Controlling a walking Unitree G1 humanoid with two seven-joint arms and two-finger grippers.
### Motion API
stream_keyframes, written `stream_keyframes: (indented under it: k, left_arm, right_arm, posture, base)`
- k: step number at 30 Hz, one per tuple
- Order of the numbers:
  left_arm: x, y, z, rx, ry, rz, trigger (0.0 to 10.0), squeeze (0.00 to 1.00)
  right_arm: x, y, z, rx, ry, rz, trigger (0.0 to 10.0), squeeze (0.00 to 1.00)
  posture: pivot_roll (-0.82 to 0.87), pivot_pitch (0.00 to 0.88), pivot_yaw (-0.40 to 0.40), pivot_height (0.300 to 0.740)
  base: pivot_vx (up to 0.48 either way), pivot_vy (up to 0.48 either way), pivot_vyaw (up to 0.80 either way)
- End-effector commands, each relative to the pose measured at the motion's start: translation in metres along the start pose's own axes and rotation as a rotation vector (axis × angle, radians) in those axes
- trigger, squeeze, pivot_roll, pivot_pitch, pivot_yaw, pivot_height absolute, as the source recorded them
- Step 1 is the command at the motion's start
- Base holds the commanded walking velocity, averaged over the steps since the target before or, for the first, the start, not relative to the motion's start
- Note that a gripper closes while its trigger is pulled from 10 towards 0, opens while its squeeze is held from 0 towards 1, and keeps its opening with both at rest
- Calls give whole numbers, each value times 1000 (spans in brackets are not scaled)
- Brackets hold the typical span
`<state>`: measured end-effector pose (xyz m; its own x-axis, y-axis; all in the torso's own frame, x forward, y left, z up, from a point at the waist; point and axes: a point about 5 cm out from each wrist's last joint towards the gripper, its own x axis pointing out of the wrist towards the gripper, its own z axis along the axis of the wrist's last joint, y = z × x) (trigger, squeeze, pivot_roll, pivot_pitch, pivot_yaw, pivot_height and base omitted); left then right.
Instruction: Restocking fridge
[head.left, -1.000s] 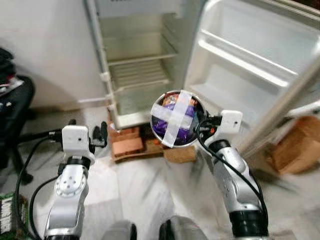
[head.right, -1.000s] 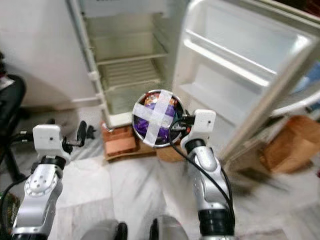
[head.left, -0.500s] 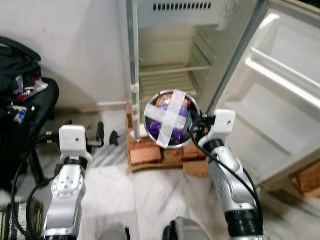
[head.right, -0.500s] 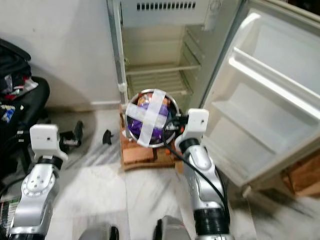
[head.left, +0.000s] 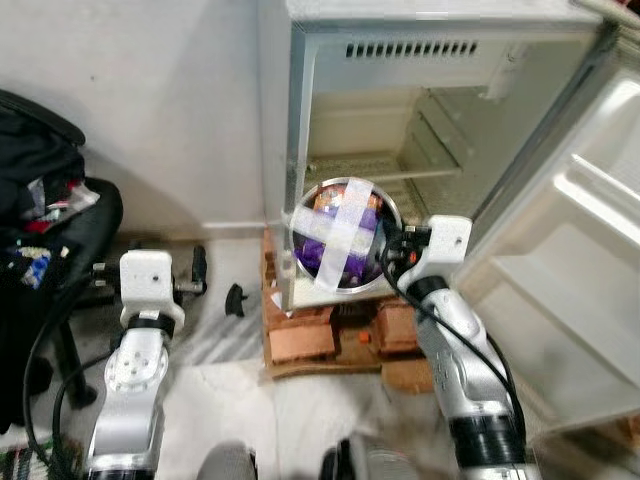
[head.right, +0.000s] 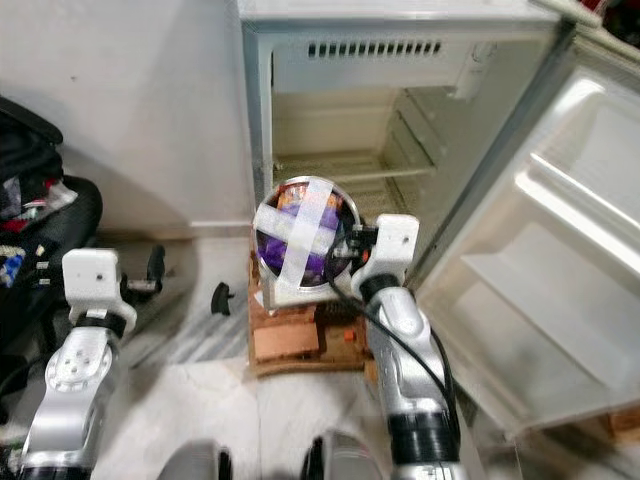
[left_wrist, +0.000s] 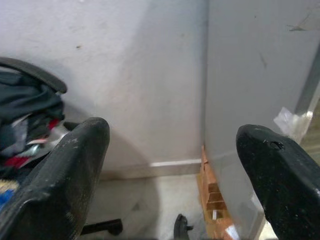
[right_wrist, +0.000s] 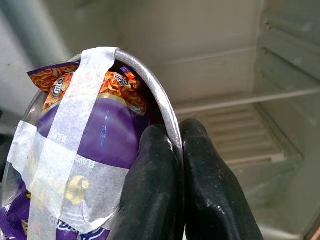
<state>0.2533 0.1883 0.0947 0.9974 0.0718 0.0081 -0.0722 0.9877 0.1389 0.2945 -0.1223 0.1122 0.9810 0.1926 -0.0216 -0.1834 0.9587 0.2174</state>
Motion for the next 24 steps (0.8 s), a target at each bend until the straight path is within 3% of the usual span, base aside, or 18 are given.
stream_keyframes:
  k: [1,12,24]
  left_arm:
    - [0,-7,2,-8,-8,-17,10000,0]
    - [1,-8,2,13,-12,-23,10000,0]
    - [0,-7,1,23,-9,-13,10000,0]
  right_arm:
    - [-2,-11,7,-7,-32,-37,10000,0]
    - [0,-12,8,-10,-36,-40,10000,0]
    - [0,-13,7,-12,-35,-44,10000,0]
  posture:
    - [48,104,-78,740]
    - [50,96,-80,740]
    - [49,91,-80,740]
  base:
    - [0,0,0]
    - [0,0,0]
    - [0,-407,0]
